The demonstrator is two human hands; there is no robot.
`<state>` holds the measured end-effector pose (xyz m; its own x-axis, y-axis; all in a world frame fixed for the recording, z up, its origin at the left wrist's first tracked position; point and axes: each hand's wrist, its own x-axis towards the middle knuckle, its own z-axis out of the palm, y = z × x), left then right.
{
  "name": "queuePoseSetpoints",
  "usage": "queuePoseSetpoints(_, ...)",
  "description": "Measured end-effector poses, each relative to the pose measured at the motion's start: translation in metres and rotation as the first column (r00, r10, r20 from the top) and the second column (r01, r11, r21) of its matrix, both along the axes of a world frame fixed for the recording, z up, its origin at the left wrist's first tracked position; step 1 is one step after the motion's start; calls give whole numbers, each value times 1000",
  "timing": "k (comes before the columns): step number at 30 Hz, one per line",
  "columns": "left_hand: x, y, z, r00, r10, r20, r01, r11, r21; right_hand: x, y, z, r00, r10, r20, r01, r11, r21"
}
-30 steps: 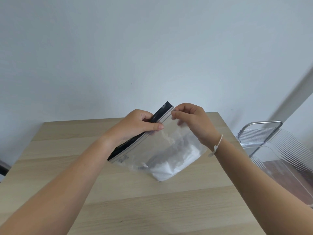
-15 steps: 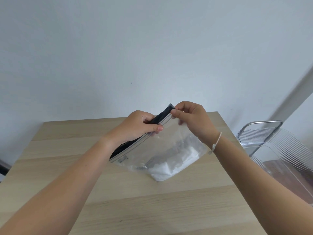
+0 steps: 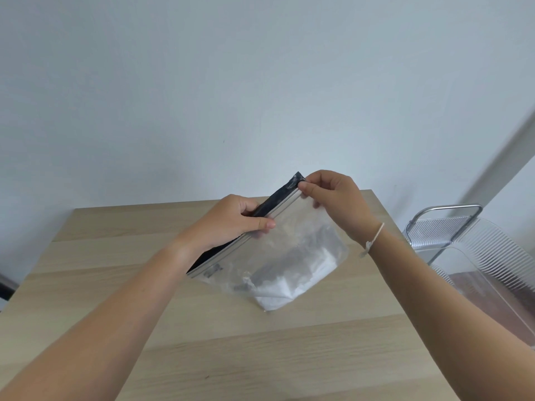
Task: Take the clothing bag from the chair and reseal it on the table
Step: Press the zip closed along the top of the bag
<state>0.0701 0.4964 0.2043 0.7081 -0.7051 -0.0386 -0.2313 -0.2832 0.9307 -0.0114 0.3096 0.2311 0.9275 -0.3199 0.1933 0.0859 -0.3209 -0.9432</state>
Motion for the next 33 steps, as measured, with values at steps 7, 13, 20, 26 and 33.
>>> queuePoseSetpoints(7, -7, 0, 4, 1000, 9, 26, -10, 1000, 26, -2, -3, -4, 976, 169, -136, -173, 985, -21)
queuePoseSetpoints(13, -9, -2, 6, 990, -17, 139, 5, 996, 85, 0, -2, -6, 988, 143, -66, -140, 989, 36)
queuePoseSetpoints(20, -9, 0, 4, 987, -24, 156, 10, 996, 85, 0, 1, -9, 991, 117, -62, -115, 993, 37)
queuePoseSetpoints(26, -9, 5, 2, 998, -22, 66, 17, 997, 73, 0, -3, -10, 985, 136, -107, -137, 991, 5)
queuePoseSetpoints(33, -6, 5, 3, 997, 32, 73, -39, 995, 94, 0, -4, -10, 977, 172, -126, -172, 985, 9)
